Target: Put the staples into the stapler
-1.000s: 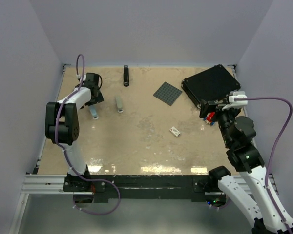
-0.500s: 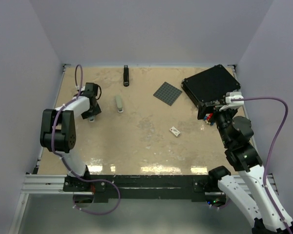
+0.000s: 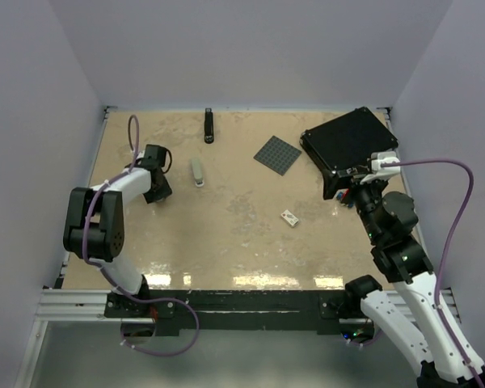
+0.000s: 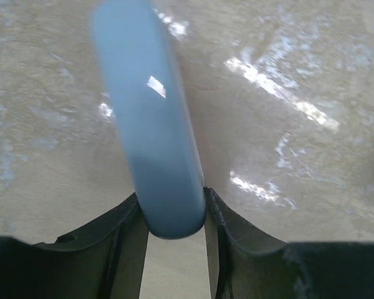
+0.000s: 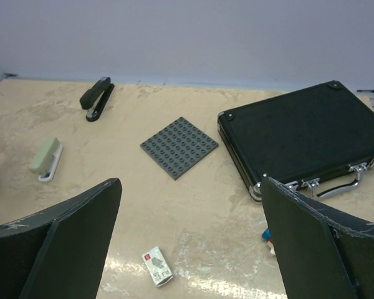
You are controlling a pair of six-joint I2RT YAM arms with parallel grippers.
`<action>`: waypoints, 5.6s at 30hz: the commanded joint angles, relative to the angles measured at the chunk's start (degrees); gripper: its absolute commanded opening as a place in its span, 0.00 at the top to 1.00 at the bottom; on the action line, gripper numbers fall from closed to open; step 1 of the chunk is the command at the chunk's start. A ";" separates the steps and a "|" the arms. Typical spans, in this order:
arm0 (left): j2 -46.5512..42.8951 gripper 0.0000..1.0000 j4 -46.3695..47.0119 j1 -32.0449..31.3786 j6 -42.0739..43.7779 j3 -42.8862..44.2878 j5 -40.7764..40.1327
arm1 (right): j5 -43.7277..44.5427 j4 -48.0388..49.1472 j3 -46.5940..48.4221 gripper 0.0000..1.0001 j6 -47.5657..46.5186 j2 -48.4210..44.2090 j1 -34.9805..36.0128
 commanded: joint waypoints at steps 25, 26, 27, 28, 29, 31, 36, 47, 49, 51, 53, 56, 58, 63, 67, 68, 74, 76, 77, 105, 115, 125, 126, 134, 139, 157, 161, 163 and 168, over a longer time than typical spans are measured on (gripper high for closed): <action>-13.73 0.33 6.47 -8.34 -3.38 -9.35 8.35 | -21.01 -4.84 6.97 0.01 4.98 33.22 -0.01; -14.95 0.31 6.47 -8.69 -3.29 -9.70 8.71 | -20.05 -4.84 6.97 0.01 5.16 34.80 -0.01; -15.83 0.27 6.55 -8.96 -3.03 -10.31 9.23 | -19.25 -4.93 6.97 0.01 5.25 35.59 -0.01; -16.97 0.25 6.82 -9.74 -2.24 -10.58 9.41 | -18.55 -5.19 7.23 0.01 5.08 36.73 -0.01; -19.59 0.23 7.25 -10.10 -1.71 -11.02 9.85 | -17.24 -6.15 7.49 0.01 4.99 37.79 0.08; -22.68 0.19 10.05 -10.72 1.18 -12.60 12.48 | -16.08 -6.94 8.10 0.01 4.99 41.13 -0.01; -33.41 0.14 19.02 -11.07 8.83 -18.91 21.26 | -13.80 -8.61 9.60 0.01 4.81 49.29 0.26; -35.89 0.13 32.13 -11.51 11.92 -23.42 33.40 | -13.62 -10.73 10.92 0.05 5.34 56.43 3.94; -34.48 0.13 32.31 -11.86 11.83 -22.98 33.76 | -13.09 -10.99 11.36 0.06 5.52 57.22 5.09; -33.77 0.13 32.39 -12.21 11.74 -22.45 34.02 | -12.83 -11.16 11.71 0.09 5.60 58.45 6.14; -32.81 0.14 32.48 -12.39 11.74 -22.01 34.72 | -12.57 -11.25 11.80 0.15 5.78 59.42 6.93; -32.02 0.14 32.39 -12.74 11.74 -21.48 35.34 | -11.25 -11.96 12.59 0.25 6.04 60.30 8.78; -31.75 0.14 32.48 -13.00 11.83 -21.31 35.51 | -11.25 -12.22 13.03 0.29 6.13 61.09 9.75; -31.49 0.14 32.31 -13.18 12.01 -21.22 36.22 | -11.25 -12.57 13.82 0.47 6.31 62.32 11.76; -31.49 0.14 31.96 -13.27 12.18 -21.39 36.57 | -11.25 -12.66 14.78 0.60 5.26 63.11 13.96; -31.40 0.15 31.95 -13.27 12.10 -21.39 36.66 | -11.25 -12.75 15.40 0.62 4.99 63.29 14.40; -31.31 0.15 31.96 -13.36 12.10 -22.01 37.80 | -12.47 -12.92 18.99 0.67 1.13 66.88 19.41; -31.22 0.15 31.96 -13.44 12.18 -22.27 38.06 | -12.65 -13.36 20.32 0.67 -0.72 68.38 21.87; -31.14 0.15 31.78 -13.36 12.10 -22.45 38.24 | -12.74 -13.54 21.80 0.67 -2.12 70.13 22.75; -16.99 0.25 35.56 -20.73 1.11 -19.82 42.81 | -6.76 -7.76 12.69 0.16 24.31 48.44 23.11; -6.45 0.44 34.07 -22.67 0.14 -14.54 45.44 | -12.83 4.03 1.88 0.36 42.24 47.20 22.14; -1.96 0.49 34.77 -23.20 0.76 -13.31 49.40 | -14.32 15.36 -7.53 0.50 49.90 48.17 22.14; -1.61 0.49 34.85 -23.29 0.84 -13.22 50.19 | -14.15 16.07 -8.49 0.51 50.51 48.17 22.23; 1.38 0.53 35.73 -23.99 1.28 -12.34 52.12 | -12.74 21.35 -12.28 0.57 53.42 47.99 22.14; 2.09 0.60 36.17 -24.17 0.93 -12.16 53.00 | -12.92 23.37 -13.34 0.60 54.12 48.70 22.23; -0.28 0.94 39.33 -24.69 -3.90 -17.61 50.46 | -13.62 24.61 -12.37 0.69 53.60 52.65 22.23; -1.16 0.99 40.39 -24.78 -5.57 -18.75 49.41 | -13.71 24.78 -12.11 0.70 53.24 53.09 22.14; -1.78 1.00 40.92 -24.87 -6.10 -19.28 49.14 | -13.62 24.43 -11.93 0.71 52.98 53.09 22.23; -3.36 1.00 41.36 -24.96 -7.06 -20.34 47.47 | -13.27 23.02 -10.88 0.78 52.36 53.27 22.23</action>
